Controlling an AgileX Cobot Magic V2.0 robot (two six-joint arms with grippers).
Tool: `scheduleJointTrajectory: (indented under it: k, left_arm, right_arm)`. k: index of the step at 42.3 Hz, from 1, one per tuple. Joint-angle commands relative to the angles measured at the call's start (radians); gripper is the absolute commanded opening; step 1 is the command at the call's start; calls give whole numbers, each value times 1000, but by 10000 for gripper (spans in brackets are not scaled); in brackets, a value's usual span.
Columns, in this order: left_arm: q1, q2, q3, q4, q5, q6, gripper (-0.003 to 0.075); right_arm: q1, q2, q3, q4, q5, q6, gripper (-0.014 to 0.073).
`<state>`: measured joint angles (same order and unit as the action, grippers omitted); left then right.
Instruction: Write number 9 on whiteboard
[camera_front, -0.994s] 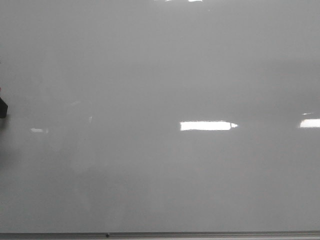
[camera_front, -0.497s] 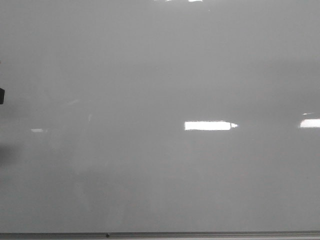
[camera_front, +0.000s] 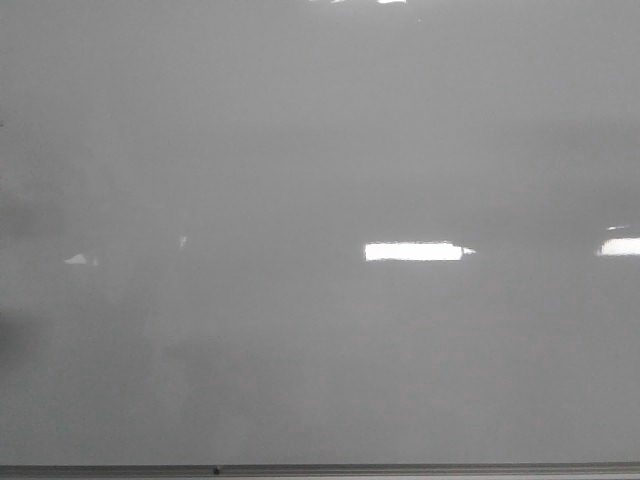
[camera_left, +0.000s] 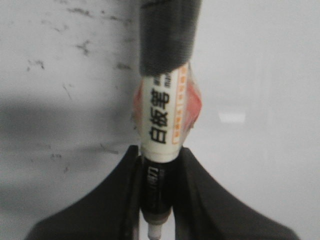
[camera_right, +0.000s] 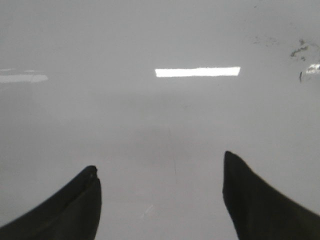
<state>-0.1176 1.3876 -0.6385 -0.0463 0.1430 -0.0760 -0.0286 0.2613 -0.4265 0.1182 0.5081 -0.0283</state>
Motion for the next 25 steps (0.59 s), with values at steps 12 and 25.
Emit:
scheduleJointTrajectory:
  k: [12, 25]
  left_arm:
    - [-288, -87, -295, -284, 600, 579, -2]
    - [-515, -91, -321, -587, 891, 1099, -2]
  right_arm:
    - [95, 233, -180, 129, 173, -206, 538]
    - [285, 456, -325, 594, 433, -714, 539]
